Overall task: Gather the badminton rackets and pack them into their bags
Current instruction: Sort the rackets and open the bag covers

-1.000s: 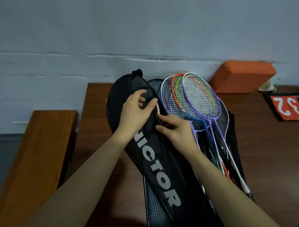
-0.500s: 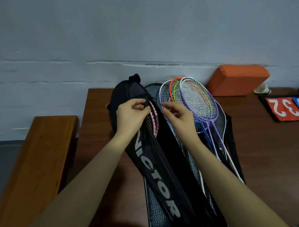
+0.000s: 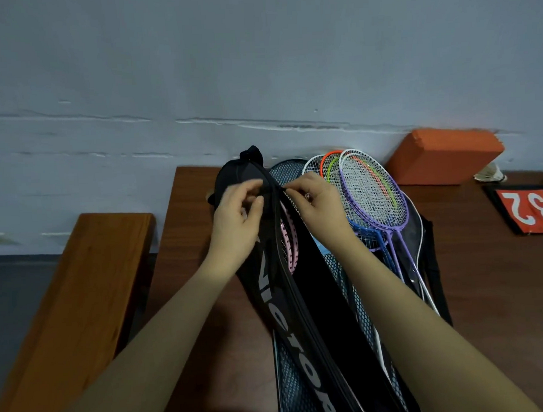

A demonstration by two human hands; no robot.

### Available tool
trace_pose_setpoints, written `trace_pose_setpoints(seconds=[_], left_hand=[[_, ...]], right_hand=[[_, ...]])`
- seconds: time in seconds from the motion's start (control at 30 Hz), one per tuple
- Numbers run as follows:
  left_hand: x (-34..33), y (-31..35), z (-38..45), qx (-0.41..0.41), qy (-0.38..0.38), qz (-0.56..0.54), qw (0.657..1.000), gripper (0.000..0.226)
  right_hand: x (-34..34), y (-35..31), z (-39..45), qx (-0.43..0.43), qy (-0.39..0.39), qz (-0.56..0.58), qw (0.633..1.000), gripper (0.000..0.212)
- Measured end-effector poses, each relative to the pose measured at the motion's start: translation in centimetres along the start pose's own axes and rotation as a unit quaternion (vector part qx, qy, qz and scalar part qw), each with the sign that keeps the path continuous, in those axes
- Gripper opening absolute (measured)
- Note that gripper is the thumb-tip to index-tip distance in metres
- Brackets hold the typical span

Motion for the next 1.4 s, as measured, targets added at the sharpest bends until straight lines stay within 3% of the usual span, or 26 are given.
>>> trace_pose_setpoints(seconds=[0.07,0.13,0.23,0.33,0.53,0.7,0.9,0.97,1.07,1.2,1.27,1.4], left_hand=[[0.3,-0.2,1.1,-0.08,-0.004,0.118,0.99,0.033],[0.5,-0.5,2.4,-0.125,-0.056,0.215,0.967,0.032],[0.7,-1.2,3.7,-0.162,-0.144,0.243,0.946,0.025],[1.0,-1.5,4.1,-0.226,-0.122,0.259,0.931,0.027],[0.4,-2.6,4.4,-0.173,-0.061,0.231,0.956,0.036],[-0.2,-3.9,5.1,-0.125,-0.044,0.197,0.971,0.017],[0.8,-6.7,5.8,-0.089,-0.026,0.19,0.977,0.015],[0.7,-6.5,5.4,-0.095,-0.026,0.21,0.973,0.014],[0.4,-5.3,4.3,-0.122,-0.071,0.235,0.962,0.019],[-0.7,-3.5,-0.2,-0.229,-0.245,0.275,0.901,0.044],[-0.8,-3.2,-1.6,-0.258,-0.248,0.298,0.885,0.043],[0.4,-3.2,-0.2,-0.268,-0.245,0.286,0.887,0.029]], right_hand=[[0.2,-0.3,-0.5,0.065,0.011,-0.036,0.997,0.014],[0.3,-0.4,-1.0,0.103,0.014,-0.052,0.993,0.017],[0.6,0.0,-1.4,0.102,0.013,-0.058,0.993,0.02],[0.8,0.1,-1.7,0.097,0.007,-0.073,0.993,0.018],[1.0,0.6,-3.4,0.02,-0.034,-0.043,0.998,0.017],[1.7,1.2,-5.9,-0.008,-0.07,-0.066,0.995,0.015],[1.9,2.7,-10.6,-0.05,-0.14,-0.109,0.983,0.015],[2.1,2.6,-11.4,-0.044,-0.13,-0.113,0.984,0.014],[1.6,1.8,-11.6,-0.024,-0.088,-0.104,0.99,0.013],[0.9,0.9,-10.8,-0.029,-0.05,-0.059,0.997,0.008],[0.8,0.5,-10.2,-0.021,-0.045,-0.055,0.997,0.008],[0.4,0.0,-9.9,0.002,-0.051,-0.071,0.996,0.012]])
Point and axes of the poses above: each hand's wrist, its own z-axis towards the middle knuckle, its own x-axis out of the back of the hand, y = z × x, the point moved 2 cm from there along z, towards the middle knuckle, and after that the axes turned 2 degrees about -z, right-handed, at the moved point
